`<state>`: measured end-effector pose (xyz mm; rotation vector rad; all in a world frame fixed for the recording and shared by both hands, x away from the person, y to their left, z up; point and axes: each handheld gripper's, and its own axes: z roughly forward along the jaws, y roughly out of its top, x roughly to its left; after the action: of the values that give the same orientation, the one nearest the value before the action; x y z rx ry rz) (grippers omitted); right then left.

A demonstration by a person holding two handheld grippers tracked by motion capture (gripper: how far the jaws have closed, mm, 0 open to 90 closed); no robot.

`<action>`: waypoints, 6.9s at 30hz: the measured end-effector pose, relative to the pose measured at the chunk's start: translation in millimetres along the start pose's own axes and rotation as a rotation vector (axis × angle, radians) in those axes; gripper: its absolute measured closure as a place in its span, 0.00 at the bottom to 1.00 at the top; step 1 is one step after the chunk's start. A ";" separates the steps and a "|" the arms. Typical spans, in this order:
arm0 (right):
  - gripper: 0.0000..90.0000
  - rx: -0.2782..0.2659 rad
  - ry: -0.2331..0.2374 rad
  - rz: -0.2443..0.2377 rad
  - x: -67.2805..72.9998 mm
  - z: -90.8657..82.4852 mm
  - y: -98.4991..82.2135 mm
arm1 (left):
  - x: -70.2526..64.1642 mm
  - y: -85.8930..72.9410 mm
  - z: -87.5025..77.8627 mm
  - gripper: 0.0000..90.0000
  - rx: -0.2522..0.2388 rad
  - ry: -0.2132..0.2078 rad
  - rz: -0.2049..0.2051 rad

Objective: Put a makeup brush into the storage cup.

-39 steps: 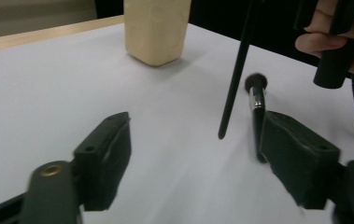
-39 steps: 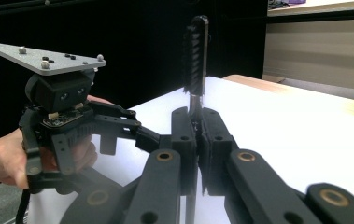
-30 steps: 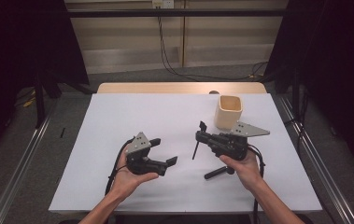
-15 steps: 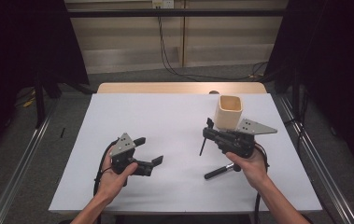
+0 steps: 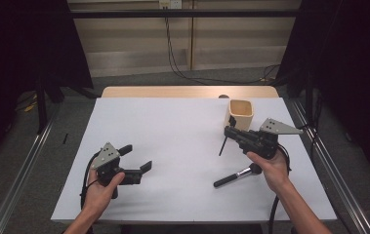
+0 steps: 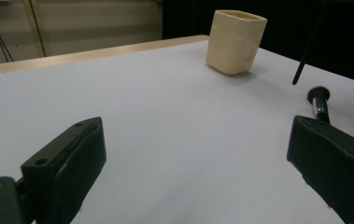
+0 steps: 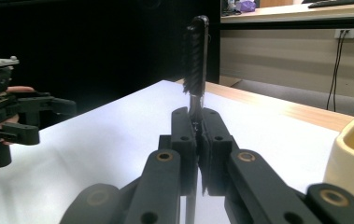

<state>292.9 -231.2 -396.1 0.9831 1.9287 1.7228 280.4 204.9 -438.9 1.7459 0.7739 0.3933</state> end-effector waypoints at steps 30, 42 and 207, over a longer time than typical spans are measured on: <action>0.96 -0.055 -0.121 0.024 -35.6 -4.5 29.0 | 6.5 -23.6 -46.3 0.05 -0.025 0.099 0.004; 0.96 -0.064 -0.168 -0.012 -49.6 -0.6 51.5 | 7.5 -25.1 -50.9 0.05 -0.025 0.118 -0.001; 0.00 0.036 -0.368 0.022 -55.3 -38.7 -23.4 | 9.3 -23.0 -57.5 0.04 -0.053 0.119 -0.003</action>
<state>298.6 -297.9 -421.2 1.2393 1.7198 1.4028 244.9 256.2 -443.5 1.6835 0.8435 0.5143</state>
